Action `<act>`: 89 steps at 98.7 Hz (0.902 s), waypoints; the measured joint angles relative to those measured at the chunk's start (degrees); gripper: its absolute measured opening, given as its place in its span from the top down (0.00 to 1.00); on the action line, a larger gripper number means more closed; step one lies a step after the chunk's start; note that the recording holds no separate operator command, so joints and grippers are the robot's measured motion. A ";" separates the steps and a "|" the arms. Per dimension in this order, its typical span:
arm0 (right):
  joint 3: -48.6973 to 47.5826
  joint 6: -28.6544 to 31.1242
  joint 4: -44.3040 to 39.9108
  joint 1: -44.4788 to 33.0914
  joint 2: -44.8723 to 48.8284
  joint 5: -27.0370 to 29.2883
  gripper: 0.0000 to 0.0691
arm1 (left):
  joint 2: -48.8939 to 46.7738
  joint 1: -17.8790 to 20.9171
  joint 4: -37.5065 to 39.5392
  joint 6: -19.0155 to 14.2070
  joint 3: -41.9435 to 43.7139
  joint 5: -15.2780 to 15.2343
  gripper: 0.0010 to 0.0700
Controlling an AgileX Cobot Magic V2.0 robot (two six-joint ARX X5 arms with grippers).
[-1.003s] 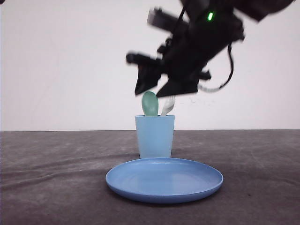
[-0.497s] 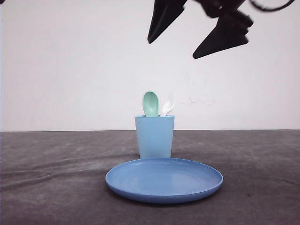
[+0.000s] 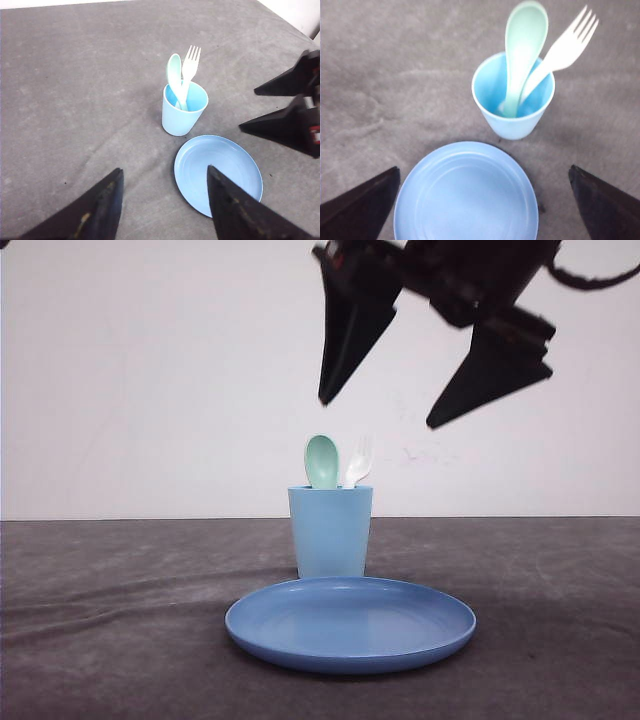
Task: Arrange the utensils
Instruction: 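Lower the open right gripper around the blue cup and close it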
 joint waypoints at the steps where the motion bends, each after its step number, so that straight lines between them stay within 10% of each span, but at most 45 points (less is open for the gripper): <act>1: 0.00 0.24 0.02 0.00 0.24 0.00 0.01 | 0.00 0.00 0.00 0.00 0.00 0.00 0.56; 89: 2.38 5.73 12.35 -3.26 20.44 -2.51 0.01 | 0.00 0.00 -1.46 0.00 0.00 0.00 0.56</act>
